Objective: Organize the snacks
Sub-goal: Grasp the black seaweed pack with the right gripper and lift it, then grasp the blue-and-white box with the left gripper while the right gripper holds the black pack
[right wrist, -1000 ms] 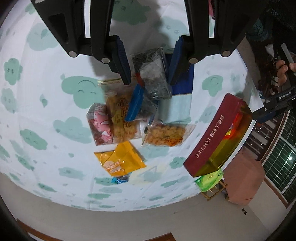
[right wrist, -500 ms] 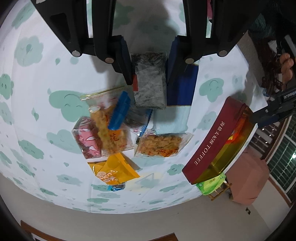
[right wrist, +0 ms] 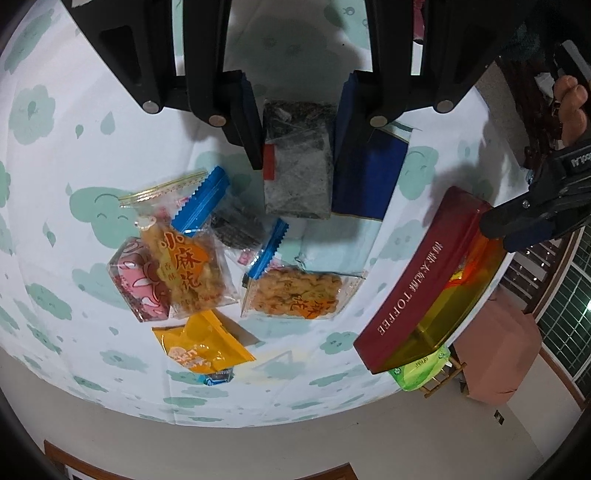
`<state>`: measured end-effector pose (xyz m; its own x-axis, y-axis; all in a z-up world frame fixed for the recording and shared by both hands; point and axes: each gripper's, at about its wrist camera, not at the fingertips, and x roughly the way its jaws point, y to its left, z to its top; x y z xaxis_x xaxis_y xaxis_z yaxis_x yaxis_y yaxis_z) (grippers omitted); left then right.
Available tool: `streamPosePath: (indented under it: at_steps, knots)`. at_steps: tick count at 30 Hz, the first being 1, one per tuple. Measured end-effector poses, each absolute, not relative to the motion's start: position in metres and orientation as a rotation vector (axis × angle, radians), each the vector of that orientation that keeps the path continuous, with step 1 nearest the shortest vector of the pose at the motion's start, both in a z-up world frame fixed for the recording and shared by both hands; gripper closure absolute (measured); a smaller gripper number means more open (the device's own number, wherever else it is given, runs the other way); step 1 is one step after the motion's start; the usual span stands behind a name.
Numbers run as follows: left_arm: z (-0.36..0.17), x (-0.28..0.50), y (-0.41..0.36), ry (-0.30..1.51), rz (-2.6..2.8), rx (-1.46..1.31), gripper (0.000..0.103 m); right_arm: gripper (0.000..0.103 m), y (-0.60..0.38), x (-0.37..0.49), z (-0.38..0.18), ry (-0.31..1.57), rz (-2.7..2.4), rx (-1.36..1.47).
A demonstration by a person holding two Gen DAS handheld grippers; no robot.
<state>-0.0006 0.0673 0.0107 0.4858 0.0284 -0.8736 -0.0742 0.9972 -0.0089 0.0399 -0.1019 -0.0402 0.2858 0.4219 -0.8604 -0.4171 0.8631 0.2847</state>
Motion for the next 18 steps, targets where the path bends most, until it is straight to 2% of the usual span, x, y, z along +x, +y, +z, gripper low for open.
streamPosePath:
  at_steps: [18]
  knots:
    - [-0.024,0.028,0.007,1.086,-0.045,-0.098,0.028,0.067,-0.203,0.032,-0.011,0.965,0.269,0.005]
